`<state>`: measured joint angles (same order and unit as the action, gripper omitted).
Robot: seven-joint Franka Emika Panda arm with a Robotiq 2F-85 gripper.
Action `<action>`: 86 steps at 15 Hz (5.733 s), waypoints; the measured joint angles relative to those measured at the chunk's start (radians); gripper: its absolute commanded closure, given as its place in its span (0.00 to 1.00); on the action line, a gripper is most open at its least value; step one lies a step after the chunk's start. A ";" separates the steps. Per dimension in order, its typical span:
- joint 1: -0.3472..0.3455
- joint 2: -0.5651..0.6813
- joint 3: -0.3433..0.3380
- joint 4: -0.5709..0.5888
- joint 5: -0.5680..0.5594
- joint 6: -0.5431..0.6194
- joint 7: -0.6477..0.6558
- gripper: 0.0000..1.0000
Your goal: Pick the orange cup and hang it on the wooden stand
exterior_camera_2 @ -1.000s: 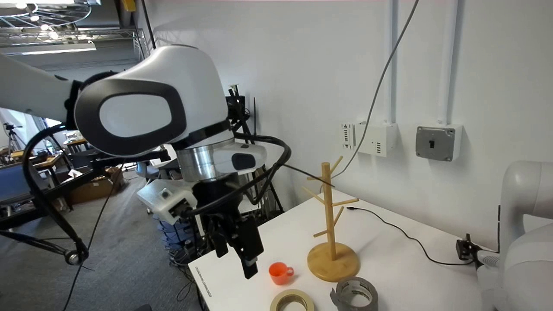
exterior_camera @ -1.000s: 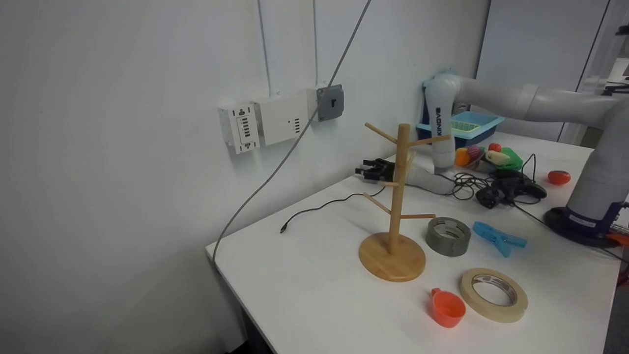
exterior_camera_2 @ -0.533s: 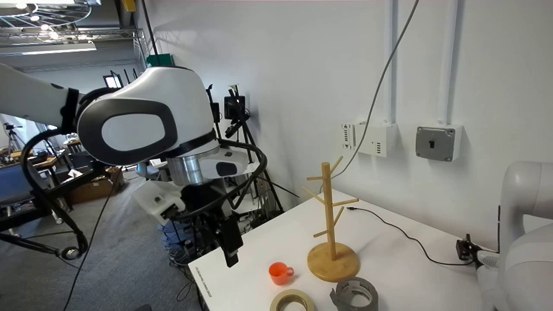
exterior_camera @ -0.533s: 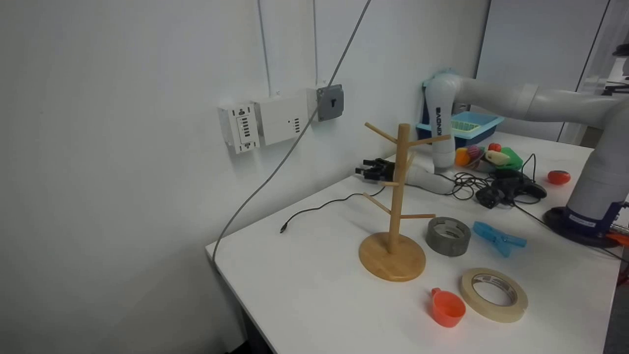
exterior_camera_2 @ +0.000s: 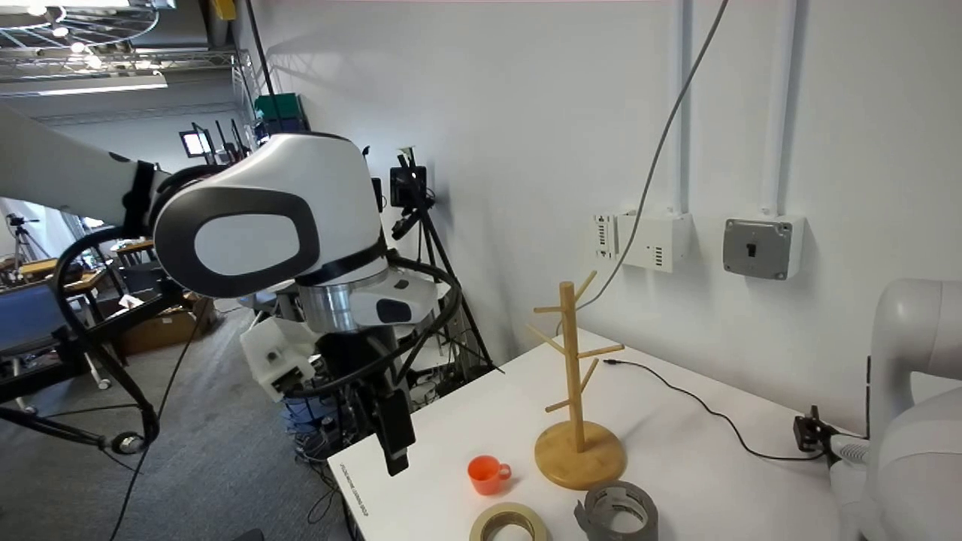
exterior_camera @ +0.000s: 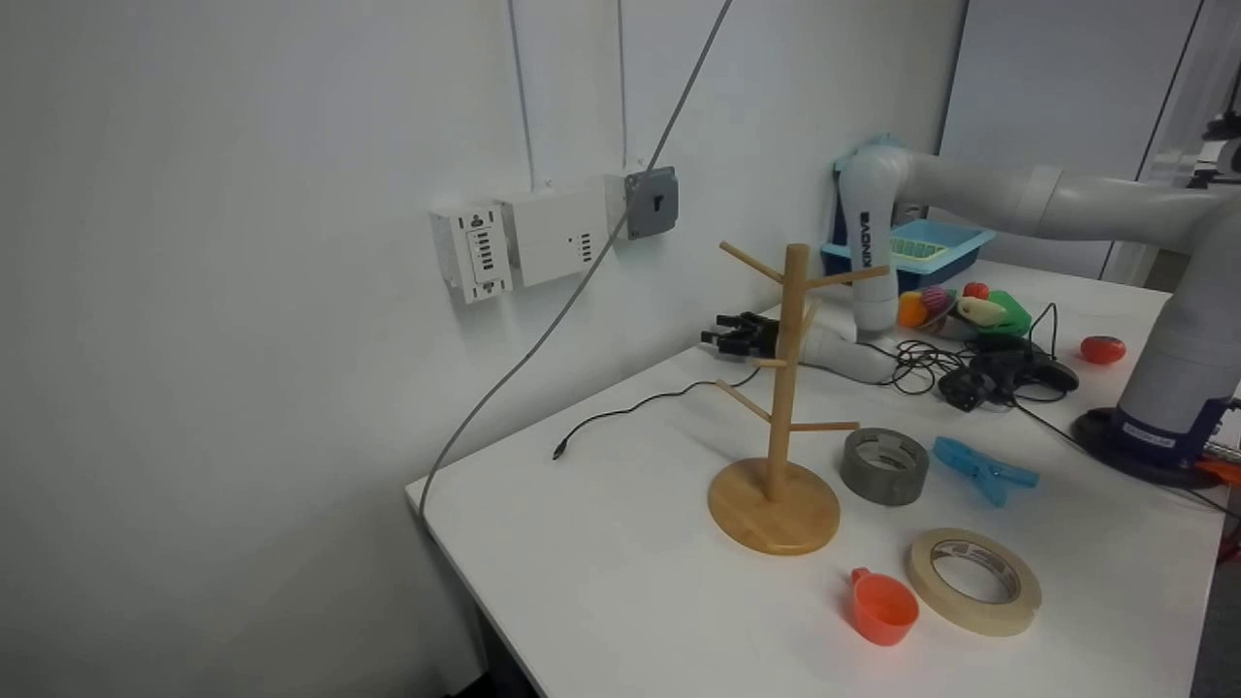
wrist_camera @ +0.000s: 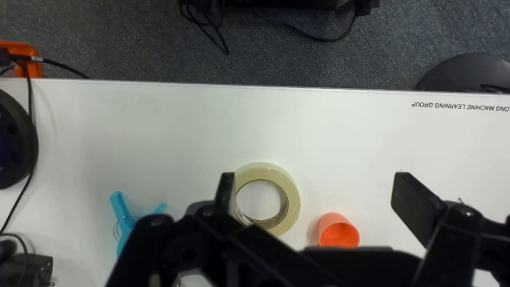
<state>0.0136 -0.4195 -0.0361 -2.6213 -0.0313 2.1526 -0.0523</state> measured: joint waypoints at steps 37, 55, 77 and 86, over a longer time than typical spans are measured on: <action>0.043 0.539 0.111 0.081 0.071 0.701 0.581 0.00; 0.137 0.671 0.043 0.176 0.038 0.719 0.642 0.00; 0.261 0.867 -0.064 0.306 0.043 0.770 0.646 0.00; 0.288 0.933 -0.065 0.370 0.074 0.772 0.646 0.16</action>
<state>0.3018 0.5134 -0.1012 -2.2513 0.0422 2.9248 0.5941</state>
